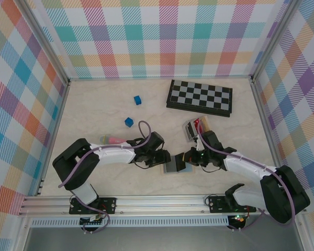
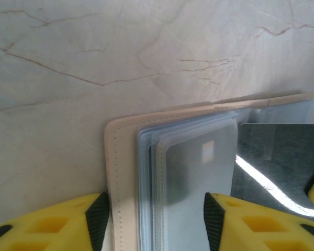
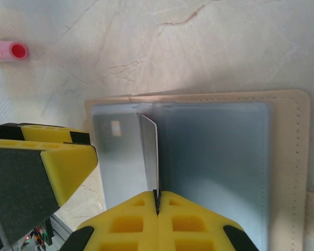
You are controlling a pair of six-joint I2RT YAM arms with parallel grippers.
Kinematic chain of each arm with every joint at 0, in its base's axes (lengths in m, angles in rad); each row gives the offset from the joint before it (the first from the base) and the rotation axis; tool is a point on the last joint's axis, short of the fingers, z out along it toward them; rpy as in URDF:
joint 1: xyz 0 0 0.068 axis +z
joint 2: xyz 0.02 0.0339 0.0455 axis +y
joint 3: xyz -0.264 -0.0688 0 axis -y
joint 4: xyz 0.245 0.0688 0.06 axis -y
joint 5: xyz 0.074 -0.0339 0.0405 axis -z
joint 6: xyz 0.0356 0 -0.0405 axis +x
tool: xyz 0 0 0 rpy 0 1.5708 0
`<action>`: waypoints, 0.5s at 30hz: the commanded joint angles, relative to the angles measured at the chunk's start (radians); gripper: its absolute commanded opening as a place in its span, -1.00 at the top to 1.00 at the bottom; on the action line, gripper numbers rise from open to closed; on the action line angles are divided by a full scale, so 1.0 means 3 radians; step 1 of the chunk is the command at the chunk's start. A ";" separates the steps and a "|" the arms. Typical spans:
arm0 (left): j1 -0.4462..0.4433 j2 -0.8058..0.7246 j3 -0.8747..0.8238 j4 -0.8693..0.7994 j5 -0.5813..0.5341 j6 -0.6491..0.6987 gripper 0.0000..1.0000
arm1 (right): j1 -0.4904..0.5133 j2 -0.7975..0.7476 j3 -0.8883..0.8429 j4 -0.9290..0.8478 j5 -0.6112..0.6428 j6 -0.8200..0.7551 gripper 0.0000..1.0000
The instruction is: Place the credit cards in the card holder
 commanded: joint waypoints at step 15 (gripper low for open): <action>-0.0101 0.0155 0.0047 -0.0056 0.0018 -0.0030 0.34 | 0.0020 -0.0168 -0.0314 0.0299 0.0246 0.0074 0.96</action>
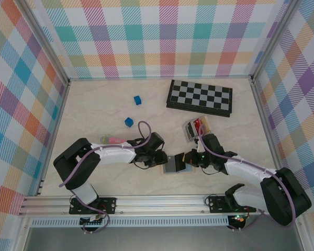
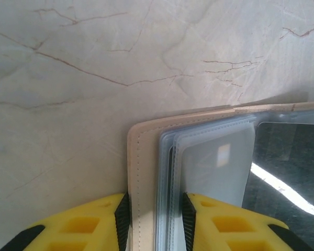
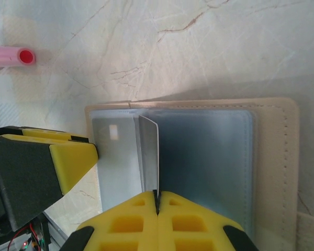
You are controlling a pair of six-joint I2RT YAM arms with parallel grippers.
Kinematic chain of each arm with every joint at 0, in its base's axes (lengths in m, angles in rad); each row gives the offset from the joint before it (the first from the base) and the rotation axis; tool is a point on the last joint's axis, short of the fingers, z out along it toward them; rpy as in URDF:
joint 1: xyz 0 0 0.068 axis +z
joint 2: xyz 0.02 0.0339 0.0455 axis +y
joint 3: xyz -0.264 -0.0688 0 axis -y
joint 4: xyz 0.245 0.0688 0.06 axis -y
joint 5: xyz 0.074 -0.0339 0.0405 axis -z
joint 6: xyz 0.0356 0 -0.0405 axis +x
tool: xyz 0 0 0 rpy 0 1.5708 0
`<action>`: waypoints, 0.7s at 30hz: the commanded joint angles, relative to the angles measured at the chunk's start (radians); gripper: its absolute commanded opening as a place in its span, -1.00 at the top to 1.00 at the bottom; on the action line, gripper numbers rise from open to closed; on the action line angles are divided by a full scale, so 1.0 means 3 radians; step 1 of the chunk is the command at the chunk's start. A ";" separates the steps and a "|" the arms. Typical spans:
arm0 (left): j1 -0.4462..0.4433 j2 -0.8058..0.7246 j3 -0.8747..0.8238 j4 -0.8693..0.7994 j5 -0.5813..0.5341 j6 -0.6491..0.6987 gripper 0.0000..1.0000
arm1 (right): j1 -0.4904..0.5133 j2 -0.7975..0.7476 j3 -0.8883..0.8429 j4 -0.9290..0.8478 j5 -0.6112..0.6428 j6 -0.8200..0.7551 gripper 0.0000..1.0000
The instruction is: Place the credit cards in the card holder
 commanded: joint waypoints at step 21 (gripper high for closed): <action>-0.0120 0.0159 0.0088 0.0048 0.0056 -0.0039 0.33 | 0.0061 0.0231 -0.0058 0.0108 -0.0262 -0.0158 0.96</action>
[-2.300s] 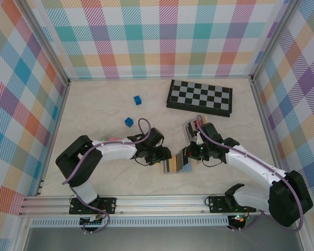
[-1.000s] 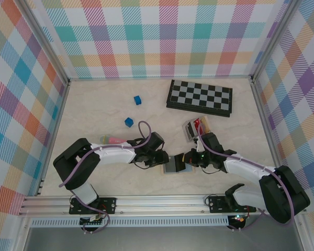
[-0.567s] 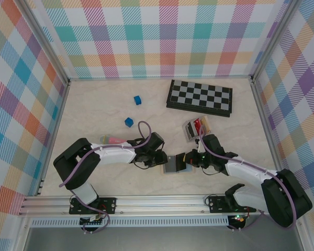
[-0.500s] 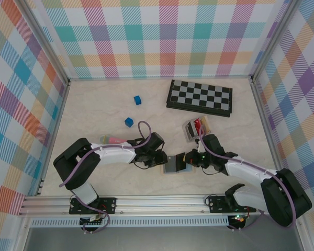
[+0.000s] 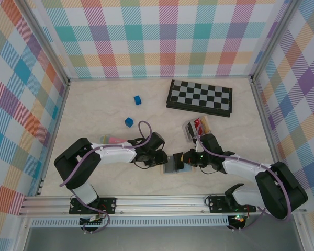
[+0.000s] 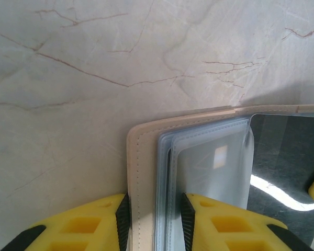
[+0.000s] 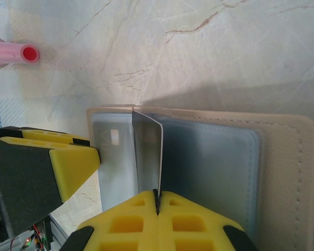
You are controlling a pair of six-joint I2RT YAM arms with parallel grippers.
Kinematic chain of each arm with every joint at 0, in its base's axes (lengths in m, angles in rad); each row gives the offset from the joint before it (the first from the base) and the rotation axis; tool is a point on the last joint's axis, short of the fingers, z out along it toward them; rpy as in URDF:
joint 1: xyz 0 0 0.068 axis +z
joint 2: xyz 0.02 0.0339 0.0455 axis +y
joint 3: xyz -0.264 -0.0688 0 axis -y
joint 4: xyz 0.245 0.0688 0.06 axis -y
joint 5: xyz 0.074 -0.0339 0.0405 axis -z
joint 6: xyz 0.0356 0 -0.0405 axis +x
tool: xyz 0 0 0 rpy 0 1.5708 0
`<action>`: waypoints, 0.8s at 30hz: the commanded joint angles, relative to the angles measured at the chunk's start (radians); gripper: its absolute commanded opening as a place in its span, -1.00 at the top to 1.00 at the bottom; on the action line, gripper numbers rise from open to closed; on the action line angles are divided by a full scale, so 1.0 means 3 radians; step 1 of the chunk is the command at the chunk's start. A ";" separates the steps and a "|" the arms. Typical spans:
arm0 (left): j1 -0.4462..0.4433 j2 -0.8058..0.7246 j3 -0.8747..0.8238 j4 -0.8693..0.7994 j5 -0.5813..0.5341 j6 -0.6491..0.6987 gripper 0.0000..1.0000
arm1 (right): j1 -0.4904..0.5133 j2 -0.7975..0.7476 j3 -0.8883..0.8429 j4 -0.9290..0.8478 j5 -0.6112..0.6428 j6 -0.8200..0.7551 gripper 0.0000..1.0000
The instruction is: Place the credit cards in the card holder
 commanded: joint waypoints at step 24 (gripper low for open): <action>-0.0124 0.0126 0.0041 0.0189 0.0102 -0.0084 0.33 | 0.0043 0.0080 -0.0117 0.0000 -0.0266 0.0084 0.96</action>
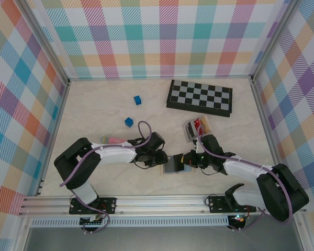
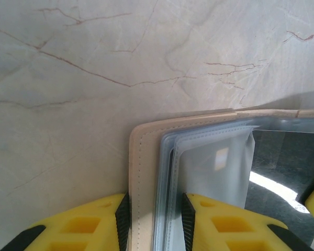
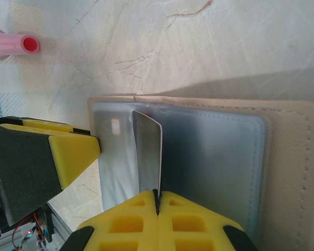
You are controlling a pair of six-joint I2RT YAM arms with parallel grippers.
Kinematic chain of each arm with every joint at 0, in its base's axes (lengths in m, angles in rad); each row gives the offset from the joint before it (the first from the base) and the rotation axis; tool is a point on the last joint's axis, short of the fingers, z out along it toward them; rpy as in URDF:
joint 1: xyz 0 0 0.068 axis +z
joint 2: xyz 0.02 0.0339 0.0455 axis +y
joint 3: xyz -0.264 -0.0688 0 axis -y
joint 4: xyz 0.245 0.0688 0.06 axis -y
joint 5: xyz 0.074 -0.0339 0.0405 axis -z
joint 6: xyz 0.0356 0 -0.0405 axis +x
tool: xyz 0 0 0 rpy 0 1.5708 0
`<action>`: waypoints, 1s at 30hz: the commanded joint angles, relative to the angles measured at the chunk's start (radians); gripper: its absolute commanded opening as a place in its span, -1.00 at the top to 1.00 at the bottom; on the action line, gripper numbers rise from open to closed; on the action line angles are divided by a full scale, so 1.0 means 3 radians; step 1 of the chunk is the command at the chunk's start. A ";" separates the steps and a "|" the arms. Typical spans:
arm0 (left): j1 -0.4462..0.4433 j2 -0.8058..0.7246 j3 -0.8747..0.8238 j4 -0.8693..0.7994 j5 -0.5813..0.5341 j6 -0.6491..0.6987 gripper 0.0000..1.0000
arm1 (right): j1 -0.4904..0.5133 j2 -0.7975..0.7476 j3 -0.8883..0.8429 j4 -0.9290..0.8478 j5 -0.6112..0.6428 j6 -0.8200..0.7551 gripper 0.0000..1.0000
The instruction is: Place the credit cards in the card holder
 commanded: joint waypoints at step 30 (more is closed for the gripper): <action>-0.0125 0.0040 -0.0117 0.0540 0.0212 -0.0307 0.34 | 0.0349 0.0605 0.0310 0.0277 0.0141 0.0542 0.90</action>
